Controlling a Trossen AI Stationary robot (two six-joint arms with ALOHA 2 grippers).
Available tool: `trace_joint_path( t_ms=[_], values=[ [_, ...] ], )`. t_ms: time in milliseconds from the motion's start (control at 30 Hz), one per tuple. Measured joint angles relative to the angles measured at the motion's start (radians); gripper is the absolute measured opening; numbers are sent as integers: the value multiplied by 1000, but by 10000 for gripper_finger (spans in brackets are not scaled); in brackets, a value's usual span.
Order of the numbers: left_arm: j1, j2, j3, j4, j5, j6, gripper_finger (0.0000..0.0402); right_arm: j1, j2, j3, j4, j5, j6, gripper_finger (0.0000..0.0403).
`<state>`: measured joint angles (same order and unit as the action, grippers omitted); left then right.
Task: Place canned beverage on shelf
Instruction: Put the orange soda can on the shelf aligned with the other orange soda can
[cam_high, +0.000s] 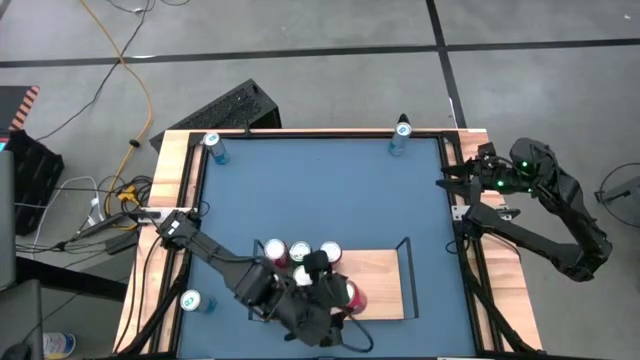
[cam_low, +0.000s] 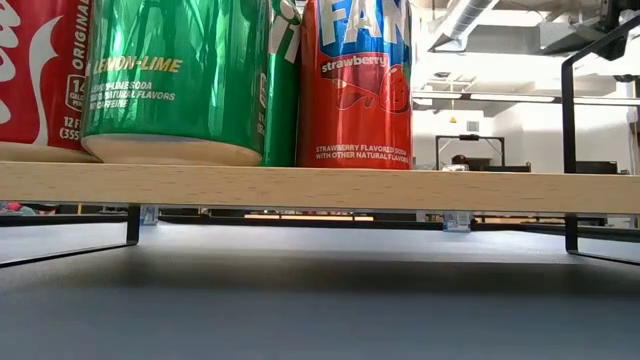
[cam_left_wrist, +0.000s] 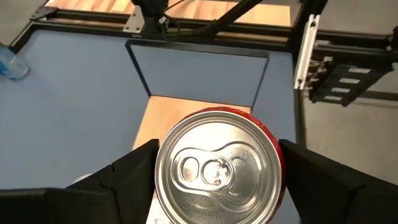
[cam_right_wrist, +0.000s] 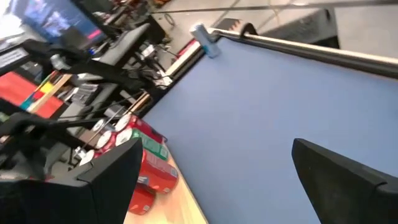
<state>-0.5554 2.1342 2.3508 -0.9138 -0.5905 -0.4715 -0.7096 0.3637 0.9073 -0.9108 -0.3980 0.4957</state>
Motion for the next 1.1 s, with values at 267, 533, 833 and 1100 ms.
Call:
trace_joint_path(
  t_ms=[267,533,833,1100],
  values=[
    [-43,25,0,-51,-92,-203,286,0,0,0,-3,5,5,399],
    [-43,76,0,-65,-30,-305,286,0,0,0,-17,3,4,399],
    [-77,89,0,-98,-35,-361,286,1,0,0,-29,1,-8,399],
    [-83,92,0,-218,-45,-444,286,1,0,0,-29,1,-13,399]
  ],
)
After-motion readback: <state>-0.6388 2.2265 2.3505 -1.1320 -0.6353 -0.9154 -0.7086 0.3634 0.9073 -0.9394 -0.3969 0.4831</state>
